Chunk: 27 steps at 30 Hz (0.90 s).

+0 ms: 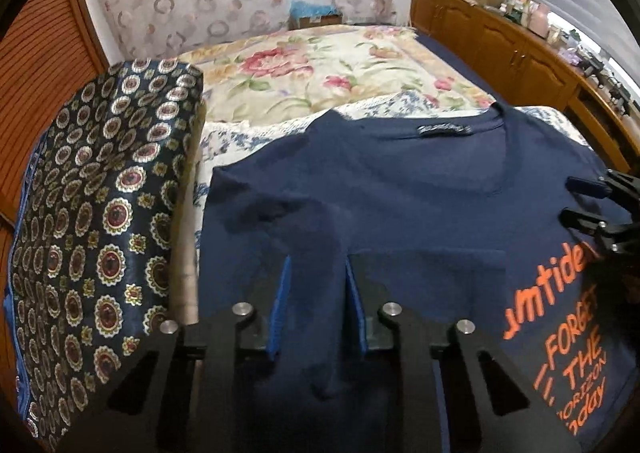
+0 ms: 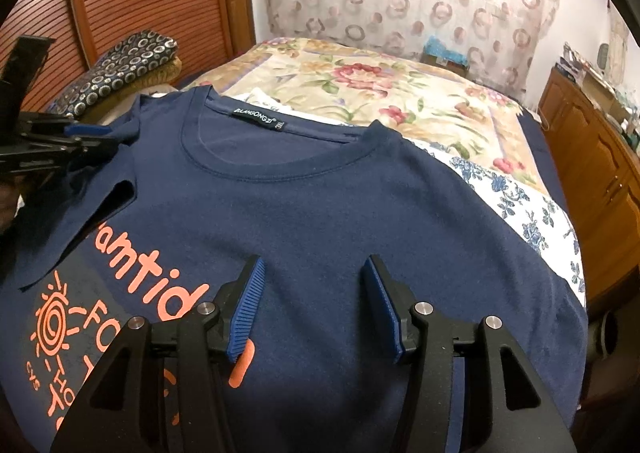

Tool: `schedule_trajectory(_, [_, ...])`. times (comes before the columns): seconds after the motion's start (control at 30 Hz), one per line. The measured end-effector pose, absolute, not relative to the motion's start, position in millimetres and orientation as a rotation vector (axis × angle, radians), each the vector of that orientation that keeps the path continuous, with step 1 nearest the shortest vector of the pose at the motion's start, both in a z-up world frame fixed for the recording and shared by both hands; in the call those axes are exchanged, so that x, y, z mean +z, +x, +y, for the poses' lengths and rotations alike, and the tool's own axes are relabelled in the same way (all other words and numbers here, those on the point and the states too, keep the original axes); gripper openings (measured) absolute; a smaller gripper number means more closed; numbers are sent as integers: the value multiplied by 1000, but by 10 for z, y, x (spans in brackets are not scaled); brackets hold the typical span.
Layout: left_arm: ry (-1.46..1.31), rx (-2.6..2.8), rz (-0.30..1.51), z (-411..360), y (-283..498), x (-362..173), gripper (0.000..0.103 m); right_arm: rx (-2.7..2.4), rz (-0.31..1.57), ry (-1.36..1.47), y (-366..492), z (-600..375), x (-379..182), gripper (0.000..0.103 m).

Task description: Fold small clothes

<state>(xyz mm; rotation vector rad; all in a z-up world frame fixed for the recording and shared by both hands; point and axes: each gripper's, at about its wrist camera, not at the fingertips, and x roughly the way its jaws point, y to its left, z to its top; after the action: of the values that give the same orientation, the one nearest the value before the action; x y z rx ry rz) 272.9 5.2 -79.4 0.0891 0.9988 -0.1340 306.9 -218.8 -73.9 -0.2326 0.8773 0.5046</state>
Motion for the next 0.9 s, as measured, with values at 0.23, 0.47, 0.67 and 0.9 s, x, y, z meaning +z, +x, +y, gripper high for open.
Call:
schedule_trajectory(0.23, [89, -85, 933, 179, 2709, -645, 4, 504, 876, -234, 3066, -2188, -742, 54])
schedule_trajectory(0.47, [68, -59, 891, 374, 2767, -500, 4, 505, 876, -232, 3066, -2193, -744, 54])
schedule_trajectory(0.67, [35, -122, 844, 413, 2618, -377, 18, 505, 876, -230, 3068, -2192, -742, 54])
schedule_trajectory(0.9, [24, -183, 778, 323, 2356, -220, 39, 485, 855, -184, 3008, -2337, -606, 54])
